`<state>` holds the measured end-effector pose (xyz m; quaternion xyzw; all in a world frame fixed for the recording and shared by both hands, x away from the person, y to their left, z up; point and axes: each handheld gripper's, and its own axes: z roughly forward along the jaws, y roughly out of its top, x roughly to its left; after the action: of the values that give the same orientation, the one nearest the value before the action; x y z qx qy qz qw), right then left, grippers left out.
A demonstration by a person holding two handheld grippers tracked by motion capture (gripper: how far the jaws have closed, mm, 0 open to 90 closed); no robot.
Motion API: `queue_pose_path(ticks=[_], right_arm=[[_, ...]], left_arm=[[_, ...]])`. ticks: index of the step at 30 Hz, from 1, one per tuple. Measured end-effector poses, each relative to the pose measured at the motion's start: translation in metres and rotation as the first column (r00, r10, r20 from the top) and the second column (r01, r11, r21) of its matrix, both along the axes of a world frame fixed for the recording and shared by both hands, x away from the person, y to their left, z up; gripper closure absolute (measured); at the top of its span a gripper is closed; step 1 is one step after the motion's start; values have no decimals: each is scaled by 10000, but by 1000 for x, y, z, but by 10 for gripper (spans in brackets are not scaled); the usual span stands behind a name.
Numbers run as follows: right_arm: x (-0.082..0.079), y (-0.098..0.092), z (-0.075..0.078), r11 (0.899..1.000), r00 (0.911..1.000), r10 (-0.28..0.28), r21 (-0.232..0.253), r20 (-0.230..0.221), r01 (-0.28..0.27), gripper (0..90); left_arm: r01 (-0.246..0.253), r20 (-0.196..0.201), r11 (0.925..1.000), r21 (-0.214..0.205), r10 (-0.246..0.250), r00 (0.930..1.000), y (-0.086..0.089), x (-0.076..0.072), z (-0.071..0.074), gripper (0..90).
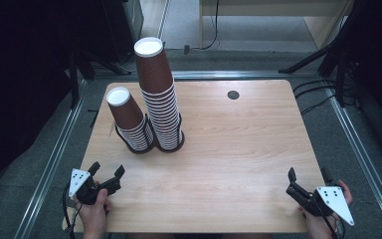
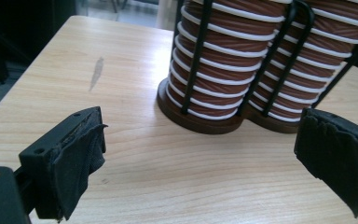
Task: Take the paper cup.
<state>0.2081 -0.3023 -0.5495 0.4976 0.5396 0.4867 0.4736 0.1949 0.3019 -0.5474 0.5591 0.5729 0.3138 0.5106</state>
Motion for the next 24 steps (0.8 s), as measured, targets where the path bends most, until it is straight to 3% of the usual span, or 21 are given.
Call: queue_pose_path(ticks=[4, 7, 13, 16, 19, 24], right_arm=[[2, 6, 2, 9997, 9995, -76, -232, -302, 69, 52], [3, 12, 7, 9995, 9990, 270, -122, -344, -274, 36], [11, 26, 22, 9989, 9978, 445, 178, -488, -437, 19], [13, 34, 23, 9961, 9946, 882, 62, -556, -880, 5], [12, 41, 25, 9931, 9921, 1165, -63, -465, -1169, 0], [13, 51, 38, 9878, 9878, 1524, 365, -311, -1512, 0]], left_arm=[[195, 0, 9998, 80, -195, 9998, -1, 0, -1, 19], [252, -14, 9996, 97, -252, 9997, -2, 0, -1, 20], [244, -69, 9996, 145, -243, 9997, -3, 0, -2, 19], [34, -168, 10000, 0, -34, 9999, -1, 0, -3, 19], [-255, -5, 9990, -360, 255, 9997, 3, -2, -3, 20], [-455, -22, 9978, -477, 454, 9990, 4, -2, -3, 19]])
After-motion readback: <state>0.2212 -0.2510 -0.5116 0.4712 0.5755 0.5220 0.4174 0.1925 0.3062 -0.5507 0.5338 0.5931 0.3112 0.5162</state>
